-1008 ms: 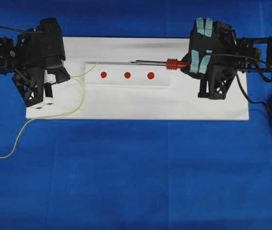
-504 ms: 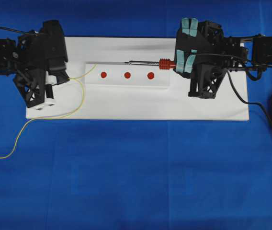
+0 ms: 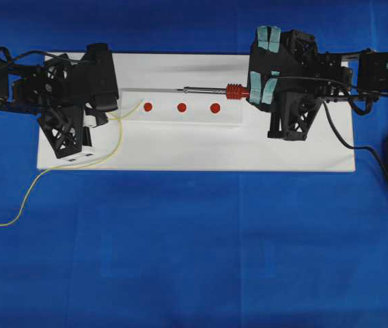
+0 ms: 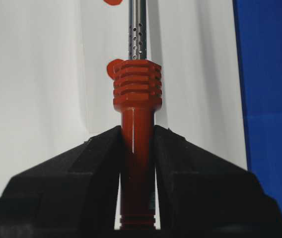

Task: Touch the tip of the soldering iron to the tip of the solder at the mark.
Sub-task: 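Move the right gripper's iron tip leftward toward the left red dot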

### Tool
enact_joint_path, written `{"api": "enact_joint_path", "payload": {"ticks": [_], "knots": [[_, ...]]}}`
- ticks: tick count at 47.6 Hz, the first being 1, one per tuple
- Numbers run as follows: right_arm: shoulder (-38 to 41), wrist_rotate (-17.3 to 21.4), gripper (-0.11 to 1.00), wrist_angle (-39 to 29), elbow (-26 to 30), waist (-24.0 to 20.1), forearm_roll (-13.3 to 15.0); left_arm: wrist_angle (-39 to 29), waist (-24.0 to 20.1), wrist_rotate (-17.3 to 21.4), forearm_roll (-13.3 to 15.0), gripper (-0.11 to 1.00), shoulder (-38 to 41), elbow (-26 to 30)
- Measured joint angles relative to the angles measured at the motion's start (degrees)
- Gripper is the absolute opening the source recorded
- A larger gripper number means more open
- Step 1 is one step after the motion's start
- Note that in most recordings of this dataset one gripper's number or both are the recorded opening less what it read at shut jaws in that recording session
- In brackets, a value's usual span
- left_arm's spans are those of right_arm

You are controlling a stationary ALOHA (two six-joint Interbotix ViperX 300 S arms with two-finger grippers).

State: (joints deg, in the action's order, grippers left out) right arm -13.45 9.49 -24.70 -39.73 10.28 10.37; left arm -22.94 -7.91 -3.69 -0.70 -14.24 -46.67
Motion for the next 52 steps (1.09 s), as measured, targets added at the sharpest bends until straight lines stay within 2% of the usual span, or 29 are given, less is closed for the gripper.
{"api": "enact_joint_path", "payload": {"ticks": [40,52], "knots": [[0.09,0.00,0.06,0.00,-0.09,0.00,0.00,0.35,1.23,0.00,0.00,0.02,2.99,1.23],[2.90,-0.09,0.06,0.00,1.23,-0.62,0.00,0.18,1.23,0.00,0.00,0.02,2.90,1.23]]}}
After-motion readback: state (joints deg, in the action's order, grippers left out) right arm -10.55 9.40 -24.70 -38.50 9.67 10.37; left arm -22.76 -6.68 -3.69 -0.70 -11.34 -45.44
